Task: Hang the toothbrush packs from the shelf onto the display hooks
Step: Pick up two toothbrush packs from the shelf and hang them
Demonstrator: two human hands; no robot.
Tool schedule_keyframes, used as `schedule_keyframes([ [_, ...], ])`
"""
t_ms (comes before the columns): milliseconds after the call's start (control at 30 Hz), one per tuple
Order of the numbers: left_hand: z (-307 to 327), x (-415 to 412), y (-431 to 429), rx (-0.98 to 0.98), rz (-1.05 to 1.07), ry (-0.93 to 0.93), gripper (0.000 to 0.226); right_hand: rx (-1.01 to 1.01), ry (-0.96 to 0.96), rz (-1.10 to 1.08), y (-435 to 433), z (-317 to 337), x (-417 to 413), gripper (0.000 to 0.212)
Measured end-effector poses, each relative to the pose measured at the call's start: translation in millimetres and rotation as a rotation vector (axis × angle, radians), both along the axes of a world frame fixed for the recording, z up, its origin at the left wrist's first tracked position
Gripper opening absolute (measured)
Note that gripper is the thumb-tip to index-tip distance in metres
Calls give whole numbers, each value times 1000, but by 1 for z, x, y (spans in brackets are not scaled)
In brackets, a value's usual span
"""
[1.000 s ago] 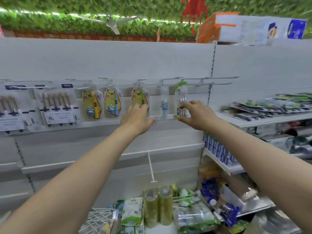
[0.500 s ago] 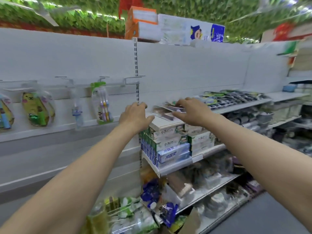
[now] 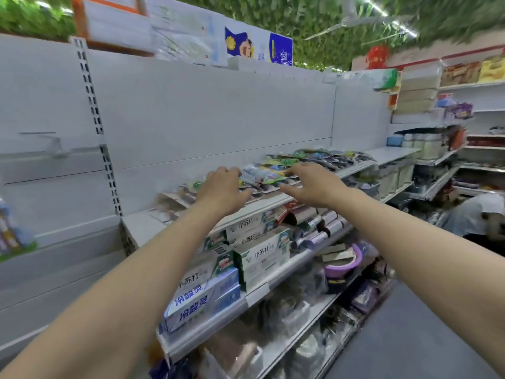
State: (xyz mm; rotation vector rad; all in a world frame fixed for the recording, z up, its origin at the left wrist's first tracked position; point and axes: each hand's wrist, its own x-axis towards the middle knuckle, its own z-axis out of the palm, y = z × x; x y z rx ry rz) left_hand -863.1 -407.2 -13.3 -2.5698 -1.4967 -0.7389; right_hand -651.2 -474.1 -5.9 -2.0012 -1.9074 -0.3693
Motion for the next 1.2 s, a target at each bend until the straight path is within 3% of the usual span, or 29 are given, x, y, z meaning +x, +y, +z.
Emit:
schedule_keyframes([
  [300, 23, 196, 122, 22, -139, 1, 56, 54, -42, -130, 93, 26, 177, 58],
  [800, 7, 520, 200, 33, -108, 33, 56, 42, -206, -120, 170, 10, 511, 53],
  [1200, 5, 682, 301, 22, 2, 37, 55, 65, 4, -3, 295, -5, 692, 51],
])
